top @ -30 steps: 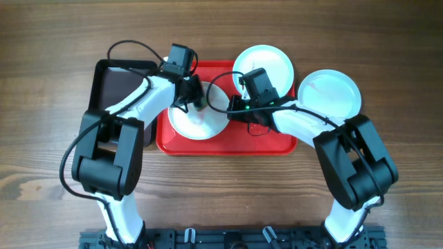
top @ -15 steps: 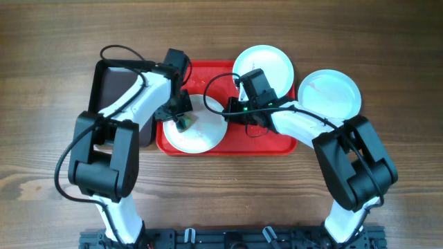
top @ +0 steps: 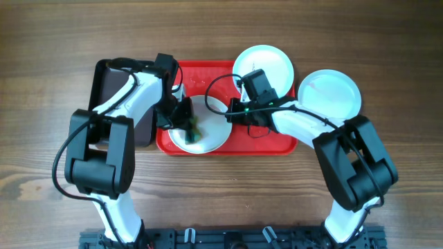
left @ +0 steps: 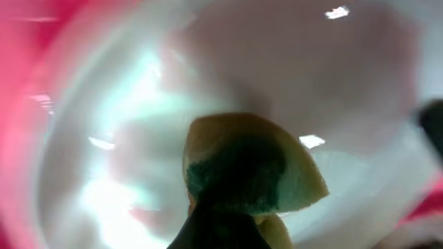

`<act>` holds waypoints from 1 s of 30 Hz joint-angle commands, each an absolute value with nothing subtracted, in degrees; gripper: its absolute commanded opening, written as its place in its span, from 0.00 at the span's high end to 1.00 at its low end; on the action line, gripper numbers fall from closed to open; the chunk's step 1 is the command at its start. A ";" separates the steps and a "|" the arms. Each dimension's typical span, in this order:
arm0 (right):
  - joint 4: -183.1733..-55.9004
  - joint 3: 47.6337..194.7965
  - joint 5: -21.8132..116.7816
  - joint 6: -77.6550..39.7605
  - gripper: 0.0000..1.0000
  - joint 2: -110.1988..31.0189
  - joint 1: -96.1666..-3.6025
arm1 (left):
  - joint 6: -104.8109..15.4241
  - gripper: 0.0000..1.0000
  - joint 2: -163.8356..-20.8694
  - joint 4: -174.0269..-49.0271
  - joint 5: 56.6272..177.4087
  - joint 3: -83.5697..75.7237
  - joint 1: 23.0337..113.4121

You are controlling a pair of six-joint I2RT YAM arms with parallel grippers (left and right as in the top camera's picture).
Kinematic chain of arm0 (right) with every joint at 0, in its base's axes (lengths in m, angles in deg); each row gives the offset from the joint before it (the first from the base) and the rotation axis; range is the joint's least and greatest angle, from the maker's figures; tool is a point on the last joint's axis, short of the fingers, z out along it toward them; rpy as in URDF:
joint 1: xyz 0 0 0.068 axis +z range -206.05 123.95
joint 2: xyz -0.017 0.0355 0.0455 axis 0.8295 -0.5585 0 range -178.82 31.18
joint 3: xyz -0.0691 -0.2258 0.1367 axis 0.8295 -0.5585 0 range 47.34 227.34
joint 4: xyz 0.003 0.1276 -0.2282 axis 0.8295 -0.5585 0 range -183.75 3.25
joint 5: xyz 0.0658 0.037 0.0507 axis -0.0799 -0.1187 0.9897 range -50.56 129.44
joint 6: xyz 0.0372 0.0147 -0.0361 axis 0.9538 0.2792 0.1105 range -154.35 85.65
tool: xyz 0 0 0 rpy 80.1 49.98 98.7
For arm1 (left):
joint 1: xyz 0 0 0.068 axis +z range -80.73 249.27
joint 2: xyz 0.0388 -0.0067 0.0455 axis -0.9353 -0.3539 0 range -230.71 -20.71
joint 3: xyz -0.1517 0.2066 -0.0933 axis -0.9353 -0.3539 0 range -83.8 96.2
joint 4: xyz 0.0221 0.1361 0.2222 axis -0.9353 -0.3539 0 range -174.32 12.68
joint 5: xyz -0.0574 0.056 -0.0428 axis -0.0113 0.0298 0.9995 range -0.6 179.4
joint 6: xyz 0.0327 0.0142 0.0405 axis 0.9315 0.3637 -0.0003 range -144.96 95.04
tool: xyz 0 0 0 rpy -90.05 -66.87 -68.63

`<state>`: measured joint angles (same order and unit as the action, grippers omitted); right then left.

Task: Clean dirty plates on tray and stack at the side
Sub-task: 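Keep scrubbing around the plate with the left-gripper sponge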

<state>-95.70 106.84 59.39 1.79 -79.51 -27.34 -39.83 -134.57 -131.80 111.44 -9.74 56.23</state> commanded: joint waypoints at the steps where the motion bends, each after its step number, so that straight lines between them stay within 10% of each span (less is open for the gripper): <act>1: -96.20 106.25 56.11 4.68 0.96 -81.02 -25.35 | -34.04 0.96 -138.02 -131.54 129.94 -12.16 55.12; 11: -95.88 106.25 56.17 4.66 0.96 -81.02 -25.37 | -38.30 0.96 -138.02 -119.19 126.92 -12.16 52.74; 30: -95.81 106.25 56.17 4.66 0.96 -81.02 -25.37 | -66.19 0.96 -138.02 -111.60 64.52 -12.16 52.23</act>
<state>-94.76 106.84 56.08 4.46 -79.51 -25.74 -60.92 -134.90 -108.17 92.95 -10.11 50.51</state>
